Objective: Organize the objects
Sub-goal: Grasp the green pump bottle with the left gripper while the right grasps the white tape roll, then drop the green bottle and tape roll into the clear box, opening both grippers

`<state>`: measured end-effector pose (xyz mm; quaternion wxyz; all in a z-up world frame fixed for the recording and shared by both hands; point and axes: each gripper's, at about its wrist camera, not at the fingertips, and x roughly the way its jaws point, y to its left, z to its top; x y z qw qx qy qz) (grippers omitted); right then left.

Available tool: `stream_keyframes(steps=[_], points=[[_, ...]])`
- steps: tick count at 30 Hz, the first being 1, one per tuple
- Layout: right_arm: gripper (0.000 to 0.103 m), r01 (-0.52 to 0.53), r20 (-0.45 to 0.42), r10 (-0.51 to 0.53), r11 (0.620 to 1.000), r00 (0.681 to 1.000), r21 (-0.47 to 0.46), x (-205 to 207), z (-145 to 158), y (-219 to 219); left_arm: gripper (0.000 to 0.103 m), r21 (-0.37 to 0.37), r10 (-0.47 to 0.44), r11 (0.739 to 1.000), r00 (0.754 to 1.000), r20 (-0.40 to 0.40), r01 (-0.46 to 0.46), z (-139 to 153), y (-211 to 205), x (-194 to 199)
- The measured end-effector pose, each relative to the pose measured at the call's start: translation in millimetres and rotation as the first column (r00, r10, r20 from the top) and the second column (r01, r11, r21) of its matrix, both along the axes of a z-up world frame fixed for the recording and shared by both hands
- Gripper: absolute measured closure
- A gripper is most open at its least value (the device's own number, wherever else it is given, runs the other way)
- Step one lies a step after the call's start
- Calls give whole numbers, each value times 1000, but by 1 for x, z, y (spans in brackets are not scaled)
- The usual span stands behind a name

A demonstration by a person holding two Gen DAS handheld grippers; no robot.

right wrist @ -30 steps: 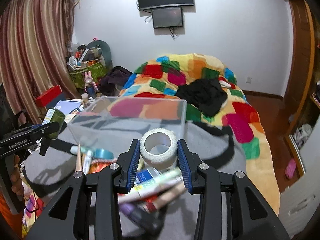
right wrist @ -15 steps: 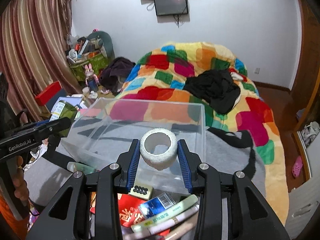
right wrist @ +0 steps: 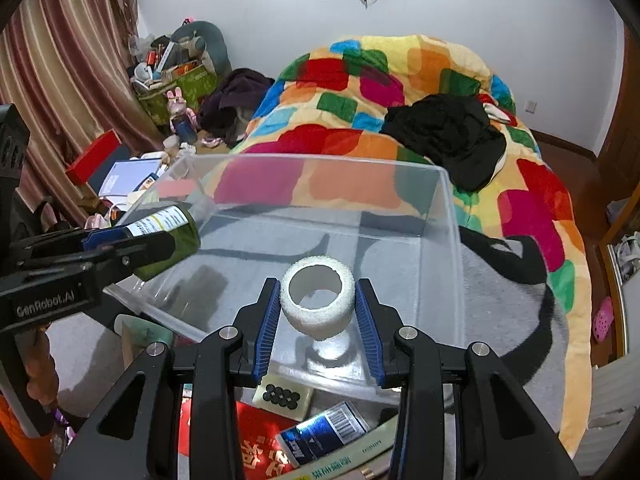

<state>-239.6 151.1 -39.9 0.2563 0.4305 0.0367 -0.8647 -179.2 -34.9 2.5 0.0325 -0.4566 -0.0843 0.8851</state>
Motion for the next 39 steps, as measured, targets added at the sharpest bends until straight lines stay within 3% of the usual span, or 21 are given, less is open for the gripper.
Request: stream_keyframes(steps=[13,20,24,32,39], points=[[67,-15,12,15,1000,1000,-3,2,1,-3,61,-14,-7,1000,999,-44,6,9,6,17],[48,-13,-57,13,1000,998,-5,22,17,5,40,-38,1,999,993,-115,-6,23,14,45],[43,-13,-105,10,1000,994,-25,37,28,17,25,-56,4,998,990,-144,-12,25,22,66],[36,-21,-180,19,1000,983,-7,86,32,49,19,-64,5,998,994,-110,-12,0,39,100],[36,-59,-120,60,998,991,16,124,2,71,18,-86,5,996,999,-54,-10,-34,62,126]])
